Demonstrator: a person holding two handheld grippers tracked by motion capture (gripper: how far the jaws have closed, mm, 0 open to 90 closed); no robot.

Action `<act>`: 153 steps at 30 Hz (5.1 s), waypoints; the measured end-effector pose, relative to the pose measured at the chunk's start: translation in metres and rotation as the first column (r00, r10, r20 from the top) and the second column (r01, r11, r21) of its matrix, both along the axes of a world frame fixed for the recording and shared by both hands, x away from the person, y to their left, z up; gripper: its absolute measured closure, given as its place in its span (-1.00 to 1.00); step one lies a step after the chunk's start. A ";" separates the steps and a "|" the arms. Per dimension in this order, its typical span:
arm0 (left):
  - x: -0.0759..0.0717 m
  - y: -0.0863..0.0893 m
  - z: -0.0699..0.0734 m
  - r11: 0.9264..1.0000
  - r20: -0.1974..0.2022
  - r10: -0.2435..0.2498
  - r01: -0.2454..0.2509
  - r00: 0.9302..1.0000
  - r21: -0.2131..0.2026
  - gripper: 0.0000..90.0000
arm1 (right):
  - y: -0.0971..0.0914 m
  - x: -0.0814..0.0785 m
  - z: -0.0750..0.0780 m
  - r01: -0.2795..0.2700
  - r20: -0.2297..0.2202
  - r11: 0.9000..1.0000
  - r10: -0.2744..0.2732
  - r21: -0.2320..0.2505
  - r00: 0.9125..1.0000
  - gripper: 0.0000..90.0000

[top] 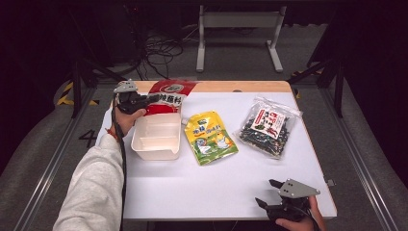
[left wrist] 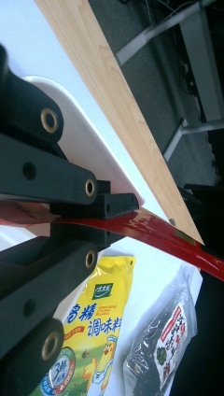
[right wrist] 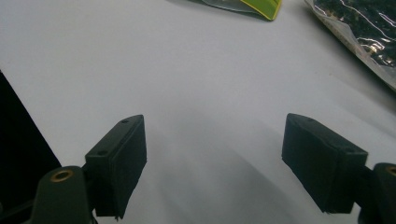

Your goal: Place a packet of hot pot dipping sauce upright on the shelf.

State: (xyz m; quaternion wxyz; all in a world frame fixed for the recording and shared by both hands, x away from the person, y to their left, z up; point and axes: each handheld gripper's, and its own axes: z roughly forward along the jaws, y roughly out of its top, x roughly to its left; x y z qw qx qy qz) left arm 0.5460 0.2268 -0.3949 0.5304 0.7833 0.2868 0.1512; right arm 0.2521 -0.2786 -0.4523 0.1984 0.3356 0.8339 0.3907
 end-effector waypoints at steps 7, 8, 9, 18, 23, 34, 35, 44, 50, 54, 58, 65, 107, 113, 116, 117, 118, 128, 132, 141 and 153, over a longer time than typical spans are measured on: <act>0.003 -0.007 -0.006 1.000 -0.030 -0.001 0.001 1.000 0.017 0.98 | 0.004 0.002 0.000 -0.009 0.001 1.000 0.009 -0.003 1.000 -0.50; 0.003 -0.009 -0.006 1.000 -0.027 -0.001 0.001 1.000 0.017 0.98 | 0.004 0.002 0.000 -0.009 0.001 1.000 0.009 -0.003 1.000 -0.50; 0.003 -0.009 -0.006 1.000 -0.027 -0.001 0.001 1.000 0.015 0.98 | 0.005 0.003 0.000 -0.009 0.001 1.000 0.009 -0.004 1.000 -0.50; 0.000 0.003 -0.014 0.998 -0.060 0.057 -0.057 0.997 0.000 0.71 | 0.009 0.011 0.012 -0.014 0.024 1.000 0.013 0.023 1.000 -0.48; -0.007 0.009 -0.012 0.998 -0.056 0.056 -0.055 0.997 0.026 0.79 | 0.009 0.017 0.015 -0.013 0.023 0.998 0.012 0.054 1.000 -0.47; -0.006 -0.001 -0.006 0.978 -0.034 0.073 -0.065 0.997 0.200 0.98 | 0.024 0.026 0.013 -0.053 0.006 0.998 0.053 0.042 0.999 -0.47; -0.006 -0.002 -0.005 0.975 -0.036 0.075 -0.066 0.997 0.214 0.98 | 0.026 0.028 0.012 -0.058 0.001 0.997 0.058 0.040 0.998 -0.47; 0.000 -0.012 -0.001 0.936 -0.033 0.082 -0.066 0.996 0.346 0.98 | 0.038 0.033 0.012 -0.090 -0.007 0.996 0.091 0.021 0.996 -0.47; 0.005 -0.013 -0.006 0.921 -0.073 0.071 -0.037 0.995 0.387 0.98 | 0.040 0.034 0.012 -0.100 -0.011 0.995 0.100 0.024 0.995 -0.47; 0.004 -0.010 -0.006 0.935 -0.074 0.085 -0.054 0.994 0.350 0.92 | 0.037 0.034 0.012 -0.089 -0.013 0.996 0.089 0.031 0.996 -0.47; 0.000 -0.004 -0.003 0.961 -0.073 0.093 -0.070 0.993 0.268 0.76 | 0.034 0.034 0.013 -0.073 -0.008 0.997 0.073 0.025 0.997 -0.45; -0.022 0.002 0.011 0.978 -0.008 0.114 -0.111 0.993 0.177 0.40 | 0.024 0.038 0.012 -0.033 -0.014 0.999 0.033 0.037 0.999 -0.11; -0.242 -0.010 -0.024 0.990 0.006 -0.092 0.091 0.996 0.104 -0.69 | -0.072 0.113 0.029 0.370 0.022 0.919 -0.376 0.133 0.926 -0.02; -0.254 -0.025 -0.044 0.977 -0.061 -0.138 0.146 0.989 0.158 -0.69 | -0.091 0.140 0.008 0.464 -0.101 0.873 -0.453 0.151 0.886 -0.35; -0.249 -0.032 -0.055 0.965 -0.094 -0.153 0.170 0.984 0.201 -0.68 | -0.092 0.149 0.004 0.473 -0.152 0.862 -0.450 0.182 0.880 -0.48; -0.247 -0.033 -0.058 0.965 -0.106 -0.154 0.173 0.982 0.199 -0.67 | -0.091 0.151 0.003 0.468 -0.155 0.863 -0.445 0.188 0.882 -0.50; -0.244 -0.033 -0.060 0.964 -0.117 -0.152 0.173 0.981 0.204 -0.67 | -0.090 0.153 0.003 0.466 -0.161 0.864 -0.440 0.191 0.883 -0.54; -0.235 -0.036 -0.065 0.959 -0.146 -0.150 0.180 0.978 0.217 -0.66 | -0.079 0.170 0.003 0.440 -0.298 0.878 -0.375 0.190 0.878 -0.32; -0.235 -0.043 -0.065 0.952 -0.151 -0.169 0.201 0.974 0.229 -0.66 | -0.078 0.174 0.001 0.426 -0.367 0.867 -0.320 0.258 0.873 0.18; -0.235 -0.062 -0.066 0.935 -0.171 -0.228 0.265 0.958 0.235 -0.64 | -0.083 0.166 -0.001 0.358 -0.342 0.871 -0.241 0.337 0.908 0.76; -0.232 -0.084 -0.059 0.937 -0.185 -0.282 0.312 0.941 0.160 -0.61 | -0.066 0.124 0.016 0.137 -0.172 0.931 -0.083 0.337 0.982 0.86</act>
